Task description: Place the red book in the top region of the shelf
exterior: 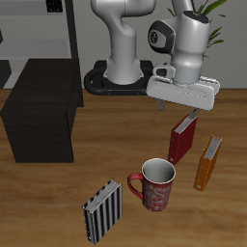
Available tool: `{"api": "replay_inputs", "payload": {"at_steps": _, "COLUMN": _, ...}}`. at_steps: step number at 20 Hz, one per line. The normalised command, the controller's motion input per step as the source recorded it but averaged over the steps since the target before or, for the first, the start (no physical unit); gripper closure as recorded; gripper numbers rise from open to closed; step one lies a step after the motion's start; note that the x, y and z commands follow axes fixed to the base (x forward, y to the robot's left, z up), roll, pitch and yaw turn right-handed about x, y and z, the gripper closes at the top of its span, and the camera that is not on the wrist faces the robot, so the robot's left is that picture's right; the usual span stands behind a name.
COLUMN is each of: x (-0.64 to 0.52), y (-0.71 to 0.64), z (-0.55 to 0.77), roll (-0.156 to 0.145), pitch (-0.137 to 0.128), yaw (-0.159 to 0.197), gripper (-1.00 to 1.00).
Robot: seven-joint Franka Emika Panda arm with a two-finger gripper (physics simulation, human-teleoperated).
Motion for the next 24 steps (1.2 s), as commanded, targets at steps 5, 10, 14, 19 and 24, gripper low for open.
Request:
{"api": "replay_inputs", "payload": {"at_steps": 5, "x": 0.05, "y": 0.15, "z": -0.21, "roll": 0.021, "pitch": 0.026, "yaw": -0.020, "gripper": -1.00}}
{"api": "replay_inputs", "payload": {"at_steps": 10, "x": 0.05, "y": 0.04, "z": -0.20, "roll": 0.012, "pitch": 0.028, "yaw": -0.017, "gripper": -1.00}}
{"api": "replay_inputs", "payload": {"at_steps": 14, "x": 0.03, "y": 0.05, "z": -0.18, "roll": 0.022, "pitch": 0.049, "yaw": -0.031, "gripper": -1.00}}
{"api": "replay_inputs", "payload": {"at_steps": 19, "x": -0.04, "y": 0.14, "z": -0.21, "roll": 0.066, "pitch": 0.056, "yaw": -0.027, "gripper": -1.00}}
{"api": "replay_inputs", "payload": {"at_steps": 24, "x": 0.03, "y": -0.04, "z": -0.19, "roll": 0.001, "pitch": 0.066, "yaw": -0.029, "gripper": 1.00}}
